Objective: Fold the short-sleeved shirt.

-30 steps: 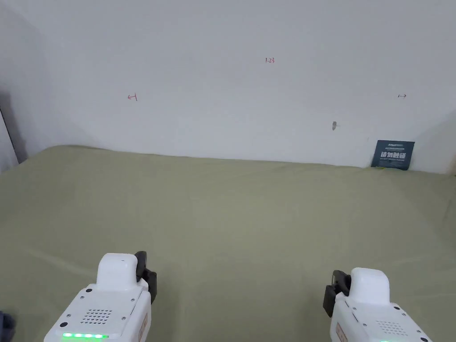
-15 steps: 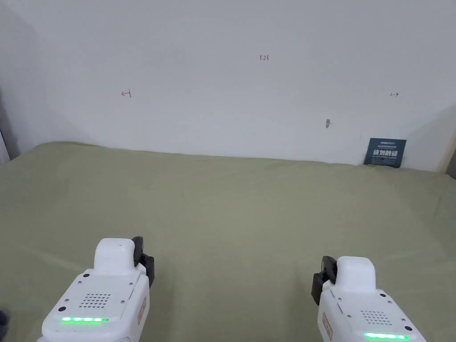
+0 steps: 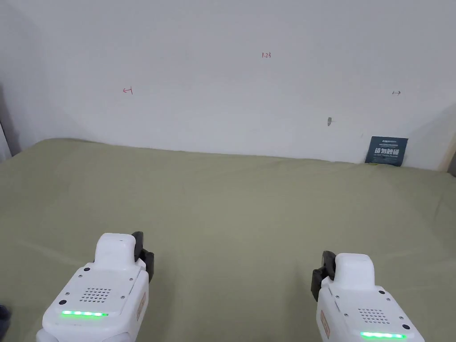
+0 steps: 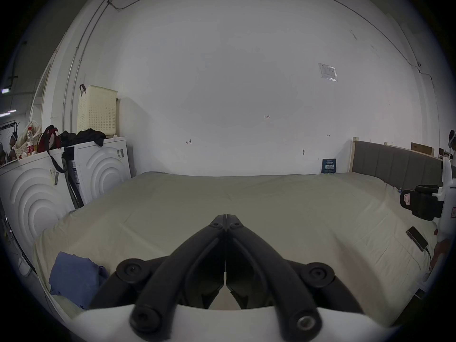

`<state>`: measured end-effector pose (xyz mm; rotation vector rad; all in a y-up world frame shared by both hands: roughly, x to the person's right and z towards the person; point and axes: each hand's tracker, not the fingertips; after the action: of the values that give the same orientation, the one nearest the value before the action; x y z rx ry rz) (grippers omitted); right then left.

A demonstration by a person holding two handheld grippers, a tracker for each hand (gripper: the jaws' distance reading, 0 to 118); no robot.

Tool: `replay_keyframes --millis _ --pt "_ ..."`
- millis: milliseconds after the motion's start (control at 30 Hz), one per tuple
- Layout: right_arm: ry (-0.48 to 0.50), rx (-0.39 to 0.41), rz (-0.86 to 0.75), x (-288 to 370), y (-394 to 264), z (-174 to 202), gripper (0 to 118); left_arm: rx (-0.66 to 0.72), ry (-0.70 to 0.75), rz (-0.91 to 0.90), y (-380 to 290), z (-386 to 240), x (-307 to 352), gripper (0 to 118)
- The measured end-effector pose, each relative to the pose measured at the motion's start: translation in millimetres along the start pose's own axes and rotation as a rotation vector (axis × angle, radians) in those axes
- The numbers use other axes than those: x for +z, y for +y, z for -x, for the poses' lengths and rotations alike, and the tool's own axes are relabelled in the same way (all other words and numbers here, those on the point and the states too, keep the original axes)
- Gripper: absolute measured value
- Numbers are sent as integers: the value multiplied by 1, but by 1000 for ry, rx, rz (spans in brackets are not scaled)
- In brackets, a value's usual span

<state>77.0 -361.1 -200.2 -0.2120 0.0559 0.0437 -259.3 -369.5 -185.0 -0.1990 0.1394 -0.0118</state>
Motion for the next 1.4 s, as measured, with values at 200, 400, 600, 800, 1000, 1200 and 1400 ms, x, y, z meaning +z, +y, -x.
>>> replay_keyframes --millis 200,400,600,800,1000,1200,1400 --pt "-11 3 -13 8 5 6 2 5 26 6 -1 3 -1 7" --pt "-18 13 -17 3 0 3 81 2 33 -6 -2 5 -1 61" --pt "-37 27 -25 -4 -1 1 103 4 32 -28 0 6 -6 91" --pt "-48 1 -38 -5 1 -1 106 15 -12 -19 4 9 -7 115" --pt "-25 -31 -63 0 12 -1 106 18 16 -44 6 7 -4 115" --pt "16 -105 -69 3 26 -7 106 2 13 -45 9 6 -5 115" --pt "-105 -75 -18 -3 36 3 106 18 -5 -62 11 4 -5 115"
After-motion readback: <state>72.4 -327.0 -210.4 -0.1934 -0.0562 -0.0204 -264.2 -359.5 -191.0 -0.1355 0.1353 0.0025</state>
